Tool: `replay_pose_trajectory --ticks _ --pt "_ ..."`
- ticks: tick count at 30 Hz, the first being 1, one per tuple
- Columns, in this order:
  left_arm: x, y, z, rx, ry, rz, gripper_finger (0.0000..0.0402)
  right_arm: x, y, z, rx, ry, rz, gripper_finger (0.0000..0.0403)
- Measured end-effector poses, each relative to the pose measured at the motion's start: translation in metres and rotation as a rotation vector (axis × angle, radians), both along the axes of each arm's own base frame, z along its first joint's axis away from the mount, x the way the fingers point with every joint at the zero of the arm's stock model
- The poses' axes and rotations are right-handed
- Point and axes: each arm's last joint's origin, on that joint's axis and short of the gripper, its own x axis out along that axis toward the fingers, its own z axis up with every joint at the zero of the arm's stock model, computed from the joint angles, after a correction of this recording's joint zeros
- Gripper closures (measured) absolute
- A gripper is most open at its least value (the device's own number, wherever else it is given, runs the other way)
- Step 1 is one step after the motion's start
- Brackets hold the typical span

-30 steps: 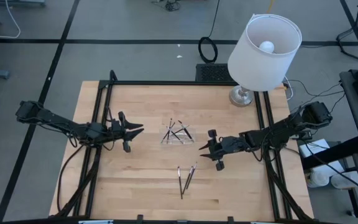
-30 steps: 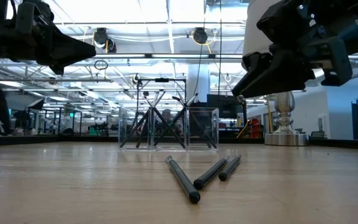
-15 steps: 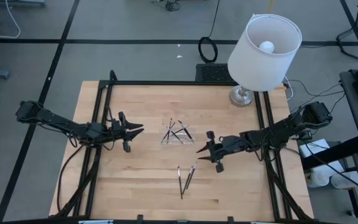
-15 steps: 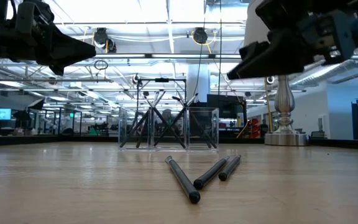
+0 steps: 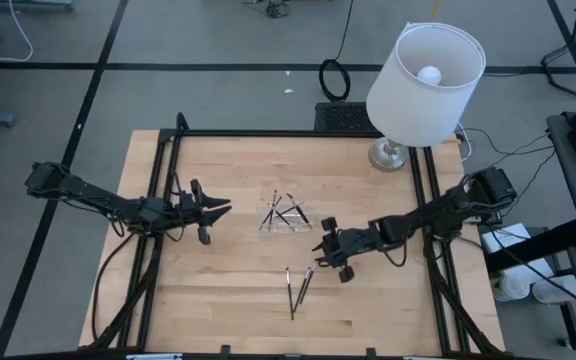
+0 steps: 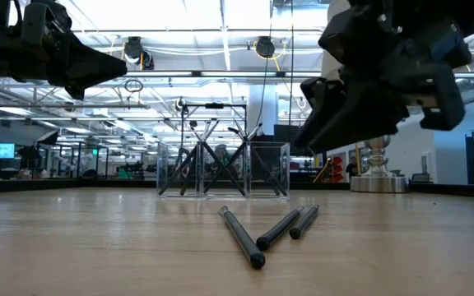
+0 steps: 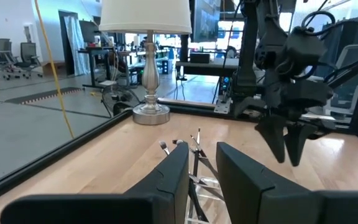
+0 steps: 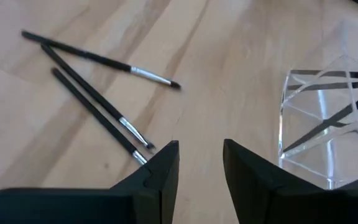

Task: Pick & Place Makeup Supplies
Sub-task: Put the makeup brush into the transparent organizer

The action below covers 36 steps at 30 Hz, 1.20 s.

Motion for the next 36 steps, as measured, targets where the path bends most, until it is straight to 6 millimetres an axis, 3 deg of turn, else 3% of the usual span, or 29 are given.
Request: replay_pose_trajectory --ticks 6,13,25,36 --pt "0.000 0.000 -0.004 0.004 0.037 0.001 0.0311 0.001 -0.007 -0.002 0.060 0.041 0.011 0.0287" --pt "0.000 0.000 -0.004 -0.001 0.036 0.002 0.0311 0.002 -0.013 -0.023 0.184 0.182 0.052 0.0287" --pt "0.000 0.000 -0.004 0.000 0.039 0.001 0.0311 0.013 -0.023 -0.048 0.162 0.177 0.055 0.0287" --pt "0.000 0.000 -0.004 0.001 0.040 0.001 0.0311 0.014 -0.027 -0.055 0.184 0.211 0.069 0.0287"
